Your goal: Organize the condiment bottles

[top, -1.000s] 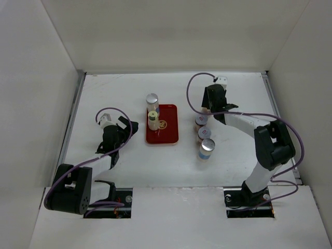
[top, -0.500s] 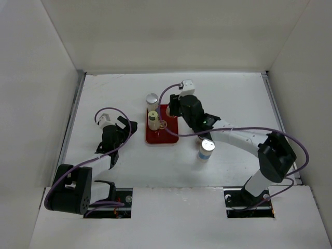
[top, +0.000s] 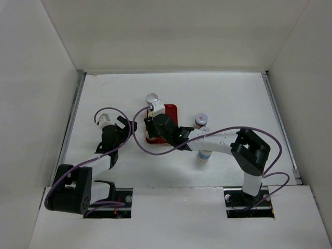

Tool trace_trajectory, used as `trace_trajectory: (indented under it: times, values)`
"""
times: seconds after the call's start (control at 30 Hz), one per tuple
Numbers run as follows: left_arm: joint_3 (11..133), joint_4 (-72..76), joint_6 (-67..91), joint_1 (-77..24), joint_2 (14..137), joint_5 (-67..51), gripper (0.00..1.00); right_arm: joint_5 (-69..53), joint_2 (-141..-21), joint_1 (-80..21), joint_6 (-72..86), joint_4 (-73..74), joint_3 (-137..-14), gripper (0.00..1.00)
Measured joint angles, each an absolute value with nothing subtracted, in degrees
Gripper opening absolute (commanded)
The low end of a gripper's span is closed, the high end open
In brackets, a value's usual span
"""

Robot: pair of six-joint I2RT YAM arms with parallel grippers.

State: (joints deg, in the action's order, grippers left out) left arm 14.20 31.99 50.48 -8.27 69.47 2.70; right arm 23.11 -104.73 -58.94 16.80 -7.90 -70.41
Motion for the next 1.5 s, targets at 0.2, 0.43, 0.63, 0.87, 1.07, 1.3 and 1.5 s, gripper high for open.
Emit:
trace_trajectory:
  times: [0.2, 0.43, 0.63, 0.87, 1.07, 1.3, 1.5]
  values:
    - [14.2, 32.0, 50.6, -8.0, 69.2, 2.5, 1.0, 23.1, -107.8, -59.7, 17.7, -7.8, -71.6, 0.55]
    - [14.1, 32.1, 50.8, -7.9, 69.1, 2.3, 1.0, 23.1, -107.9, -59.7, 18.2, -7.8, -71.2, 0.6]
    - [14.1, 32.2, 50.9, -7.9, 69.1, 2.3, 1.0, 23.2, -107.8, -59.8, 18.7, -7.7, -70.7, 0.76]
    - [14.1, 32.2, 50.9, -7.9, 69.1, 2.3, 1.0, 23.4, -103.5, -61.2, 18.2, -7.2, -68.6, 0.81]
    - [14.1, 32.2, 50.9, -7.9, 69.1, 2.2, 1.0, 25.4, -89.9, -61.3, 17.7, -6.7, -62.8, 0.82]
    - [13.9, 32.3, 50.9, -7.9, 69.0, 2.1, 1.0, 33.5, -69.3, -57.2, 17.8, -3.5, -52.5, 0.81]
    - [13.9, 32.4, 50.9, -8.1, 68.8, 2.4, 1.0, 43.0, -54.3, -54.4, 21.6, 9.1, -46.5, 0.87]
